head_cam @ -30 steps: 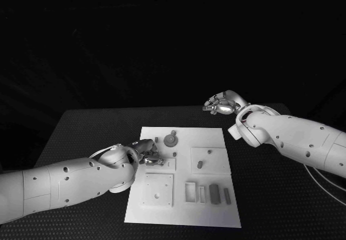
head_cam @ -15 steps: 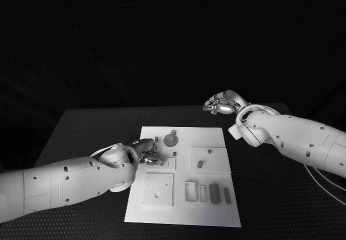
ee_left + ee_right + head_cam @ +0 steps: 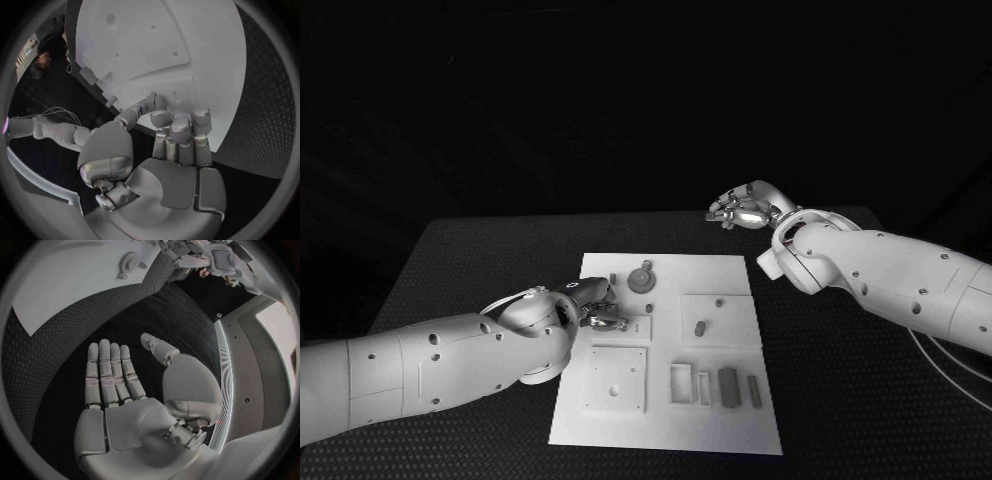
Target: Assemble the parts on the task board
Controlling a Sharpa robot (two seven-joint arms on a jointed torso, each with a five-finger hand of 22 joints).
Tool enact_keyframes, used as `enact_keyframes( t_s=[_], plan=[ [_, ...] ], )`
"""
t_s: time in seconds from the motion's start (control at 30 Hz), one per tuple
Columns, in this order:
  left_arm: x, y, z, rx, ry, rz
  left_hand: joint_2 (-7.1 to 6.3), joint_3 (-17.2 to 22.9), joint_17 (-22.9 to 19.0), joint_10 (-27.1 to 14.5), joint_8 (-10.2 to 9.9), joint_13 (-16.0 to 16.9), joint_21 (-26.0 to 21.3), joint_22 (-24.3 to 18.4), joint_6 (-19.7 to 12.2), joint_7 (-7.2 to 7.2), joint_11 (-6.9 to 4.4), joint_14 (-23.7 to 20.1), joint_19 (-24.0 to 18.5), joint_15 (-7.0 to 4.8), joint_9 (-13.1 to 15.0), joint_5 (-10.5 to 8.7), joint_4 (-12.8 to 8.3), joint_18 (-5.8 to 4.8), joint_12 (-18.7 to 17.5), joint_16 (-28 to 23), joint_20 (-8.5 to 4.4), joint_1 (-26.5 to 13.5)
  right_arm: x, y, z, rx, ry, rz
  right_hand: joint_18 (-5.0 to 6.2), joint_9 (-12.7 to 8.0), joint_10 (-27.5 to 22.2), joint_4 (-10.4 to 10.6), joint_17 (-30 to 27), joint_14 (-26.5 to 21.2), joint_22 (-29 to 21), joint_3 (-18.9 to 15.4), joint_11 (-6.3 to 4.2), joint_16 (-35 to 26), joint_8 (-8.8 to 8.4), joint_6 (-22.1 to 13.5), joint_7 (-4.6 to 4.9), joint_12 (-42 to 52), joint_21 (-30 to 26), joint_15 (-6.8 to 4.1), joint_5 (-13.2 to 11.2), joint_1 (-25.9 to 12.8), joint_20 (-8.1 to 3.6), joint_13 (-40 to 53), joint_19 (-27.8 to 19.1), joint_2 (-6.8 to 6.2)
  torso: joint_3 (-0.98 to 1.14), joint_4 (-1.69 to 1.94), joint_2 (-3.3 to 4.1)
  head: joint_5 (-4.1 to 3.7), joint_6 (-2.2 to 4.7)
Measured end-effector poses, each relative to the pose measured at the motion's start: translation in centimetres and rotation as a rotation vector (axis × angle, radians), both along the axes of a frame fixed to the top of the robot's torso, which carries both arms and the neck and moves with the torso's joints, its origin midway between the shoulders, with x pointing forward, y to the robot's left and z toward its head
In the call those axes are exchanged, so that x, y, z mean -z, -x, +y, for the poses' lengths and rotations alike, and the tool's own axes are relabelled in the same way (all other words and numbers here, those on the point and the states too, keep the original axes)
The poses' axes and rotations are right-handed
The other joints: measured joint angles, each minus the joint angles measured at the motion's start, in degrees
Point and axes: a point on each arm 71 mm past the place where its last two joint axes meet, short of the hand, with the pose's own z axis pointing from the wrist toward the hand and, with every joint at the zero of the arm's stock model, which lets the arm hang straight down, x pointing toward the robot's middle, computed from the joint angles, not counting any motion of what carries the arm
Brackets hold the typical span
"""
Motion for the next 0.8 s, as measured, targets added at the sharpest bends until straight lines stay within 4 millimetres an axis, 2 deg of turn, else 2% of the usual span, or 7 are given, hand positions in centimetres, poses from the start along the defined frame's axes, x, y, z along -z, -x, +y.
enact_keyframes(
  t_s=[0.37, 0.4, 0.5, 0.57, 0.7, 0.77, 0.8],
  plan=[
    [-0.1, 0.0, -0.2, 0.01, -0.015, 0.0, 0.01, -0.23, 0.18, -0.09, 0.9, 0.22, 0.0, 0.0, 0.01, -0.02, -0.09, 0.01, 0.0, -0.01, 0.0, 0.35, -0.22, -0.01, 0.83, 0.58, 0.0, -0.01, 0.0, 0.0, 0.1, -0.001, 0.0, 0.0, 0.0, 0.0, 0.0, 0.0, -0.05, 0.0, 0.05, 0.0, 0.0, 0.0, 0.0, -0.02, 0.02, 0.0, 0.0, 0.0, 0.0, 0.0, 0.0, -0.05, 0.0, 0.0, 0.0, 0.0, -0.01, -0.03, -0.16],
    [-0.1, -0.1, -0.2, 0.01, -0.017, 0.0, 0.01, -0.23, 0.2, -0.09, 1.19, 0.22, 0.0, 0.0, 0.01, -0.03, -0.09, 0.02, 0.0, -0.01, 0.0, 1.56, -0.22, -0.01, 1.0, 0.58, 0.0, -0.01, 0.0, 0.0, 0.1, -0.001, 0.0, 0.001, 0.0, 0.0, 0.0, 0.0, -0.05, 0.0, 0.05, 0.0, 0.0, 0.0, 0.0, -0.09, 0.1, 0.0, 0.0, 0.0, 0.0, 0.0, 0.0, -0.05, 0.0, 0.0, 0.0, 0.0, -0.01, -0.02, -0.16],
    [-0.1, -0.1, -0.4, 0.013, -0.019, 0.001, 0.01, -0.23, 0.24, -0.09, 1.53, 0.22, 0.0, 0.0, 0.01, -0.04, -0.09, 0.02, 0.0, -0.02, 0.01, 1.77, -0.22, -0.01, 1.11, 0.58, 0.0, -0.01, 0.0, 0.0, 0.1, -0.001, 0.0, 0.001, 0.0, 0.0, 0.0, 0.0, -0.05, 0.0, 0.05, 0.0, 0.0, 0.0, 0.0, -0.15, 0.15, 0.0, 0.0, 0.0, 0.0, 0.0, 0.0, -0.05, 0.0, 0.0, 0.0, -0.01, -0.01, 0.01, -0.19],
    [-0.1, -0.1, -0.5, 0.015, -0.021, 0.002, 0.01, -0.24, 0.24, -0.09, 1.98, 0.24, 0.0, -0.01, 0.01, -0.04, -0.09, 0.02, 0.0, -0.01, 0.01, 2.82, -0.23, -0.02, 1.11, 0.58, 0.0, -0.02, 0.0, 0.0, 0.1, -0.001, 0.0, 0.001, 0.0, 0.0, 0.0, 0.0, -0.05, 0.0, 0.05, 0.0, 0.0, 0.0, 0.0, -0.15, 0.15, 0.0, 0.0, 0.0, 0.0, 0.0, 0.0, -0.05, 0.0, 0.0, 0.0, -0.01, -0.01, 0.01, -0.21],
    [-0.2, -0.1, -0.8, 0.021, -0.023, 0.006, 0.12, -0.31, 0.23, -0.09, 2.64, 0.27, 0.0, 0.04, 0.0, -0.05, -0.09, 0.02, 0.0, -0.02, 0.21, 3.68, -0.3, -0.03, 1.11, 0.8, 0.0, -0.13, 0.0, 0.0, 0.1, -0.002, 0.0, 0.001, 0.0, 0.0, 0.0, 0.0, -0.05, 0.0, 0.11, 0.0, 0.0, 0.0, 0.0, -0.15, 0.15, 0.0, -0.23, 0.0, 0.0, 0.0, 0.0, -0.1, 0.0, 0.0, 0.0, -0.01, -0.01, 0.01, -0.23],
    [-0.2, -0.1, -1.0, 0.028, -0.026, 0.011, 0.41, -0.32, 0.23, -0.09, 4.07, 0.27, 0.0, 0.04, 0.0, -0.06, -0.08, 0.02, 0.0, -0.02, 0.23, 4.19, -0.3, -0.04, 1.16, 0.8, 0.0, -0.44, 0.0, 0.0, 0.1, -0.002, -0.001, 0.001, 0.0, 0.0, 0.0, 0.0, -0.05, 0.0, 0.11, 0.0, 0.0, 0.0, 0.0, -0.15, 0.15, 0.0, -0.23, 0.0, 0.0, 0.0, 0.0, -0.1, 0.0, 0.0, 0.01, -0.01, -0.01, 0.01, -0.23],
    [-0.1, 0.0, -1.1, 0.033, -0.028, 0.015, 0.6, -0.33, 0.27, -0.09, 4.76, 0.27, 0.0, 0.04, 0.01, -0.06, -0.08, 0.02, 0.0, -0.01, 0.25, 6.04, -0.31, -0.05, 1.36, 0.8, 0.0, -0.64, 0.0, 0.0, 0.1, -0.003, -0.001, 0.002, 0.0, 0.0, 0.0, 0.0, -0.05, 0.0, 0.11, 0.0, 0.0, 0.0, 0.0, -0.15, 0.15, 0.0, -0.23, 0.0, 0.0, 0.0, 0.0, -0.1, 0.0, 0.0, 0.01, -0.01, -0.01, 0.01, -0.23]
  ],
)
